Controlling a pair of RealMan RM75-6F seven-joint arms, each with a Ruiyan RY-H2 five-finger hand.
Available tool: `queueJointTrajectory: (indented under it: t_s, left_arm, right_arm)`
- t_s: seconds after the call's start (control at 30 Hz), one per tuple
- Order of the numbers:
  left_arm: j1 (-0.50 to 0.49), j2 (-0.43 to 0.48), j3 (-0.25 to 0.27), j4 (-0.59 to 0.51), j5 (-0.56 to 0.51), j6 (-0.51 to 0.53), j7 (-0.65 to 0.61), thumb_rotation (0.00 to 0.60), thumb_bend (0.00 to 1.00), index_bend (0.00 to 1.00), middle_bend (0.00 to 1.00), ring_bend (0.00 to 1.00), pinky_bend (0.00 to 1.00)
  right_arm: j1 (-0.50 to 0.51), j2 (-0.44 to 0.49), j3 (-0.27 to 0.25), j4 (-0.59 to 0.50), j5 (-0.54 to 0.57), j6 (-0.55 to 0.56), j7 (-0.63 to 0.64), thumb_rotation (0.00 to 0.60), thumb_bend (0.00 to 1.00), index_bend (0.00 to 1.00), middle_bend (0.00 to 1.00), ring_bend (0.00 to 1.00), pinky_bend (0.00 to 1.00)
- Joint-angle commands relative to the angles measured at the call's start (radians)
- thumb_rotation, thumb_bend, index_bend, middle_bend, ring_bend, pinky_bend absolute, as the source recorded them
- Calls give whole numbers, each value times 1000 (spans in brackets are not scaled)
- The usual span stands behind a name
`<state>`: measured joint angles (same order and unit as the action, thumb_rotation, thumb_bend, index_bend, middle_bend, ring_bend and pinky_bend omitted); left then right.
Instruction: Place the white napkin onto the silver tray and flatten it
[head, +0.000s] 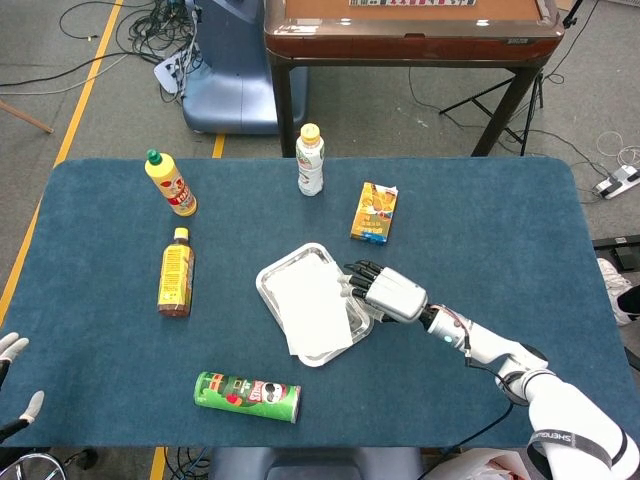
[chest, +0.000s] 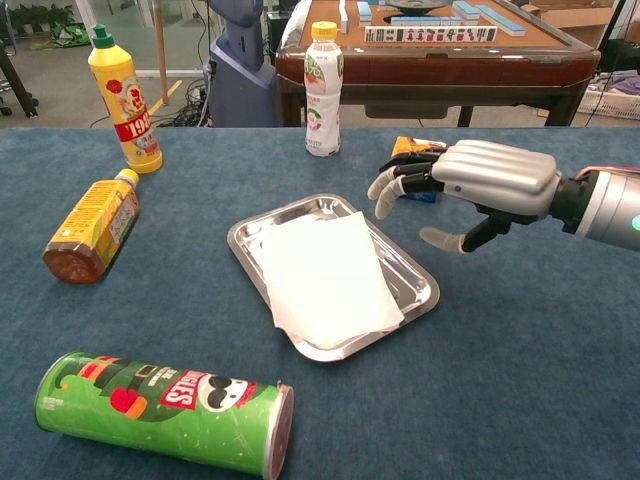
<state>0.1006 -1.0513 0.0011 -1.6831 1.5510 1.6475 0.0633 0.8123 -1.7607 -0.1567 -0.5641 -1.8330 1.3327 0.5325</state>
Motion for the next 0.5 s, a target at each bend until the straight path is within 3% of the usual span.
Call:
queueJointTrajectory:
  t_s: [0.03, 0.17, 0.27, 0.5]
  left_arm:
    - [-2, 0, 0, 0, 2, -2, -1, 600, 274, 174, 148, 137, 0]
    - [-4, 0, 2, 1, 4, -5, -3, 600, 274, 174, 148, 137, 0]
    - [-2, 0, 1, 3, 6, -1, -8, 600, 274, 174, 148, 138, 0]
    - [1, -1, 5, 8, 7, 2, -16, 600, 274, 174, 148, 138, 0]
  right_arm:
    - [31, 117, 33, -208, 55, -118, -107, 600, 857, 299, 129, 14, 140]
    - [53, 209, 60, -398, 116, -237, -204, 600, 991, 299, 84, 0, 73]
    - [71, 257, 88, -511, 170, -325, -279, 600, 1000, 299, 59, 0, 15]
    - [109, 274, 141, -614, 270, -481, -408, 600, 1000, 311, 16, 0, 0]
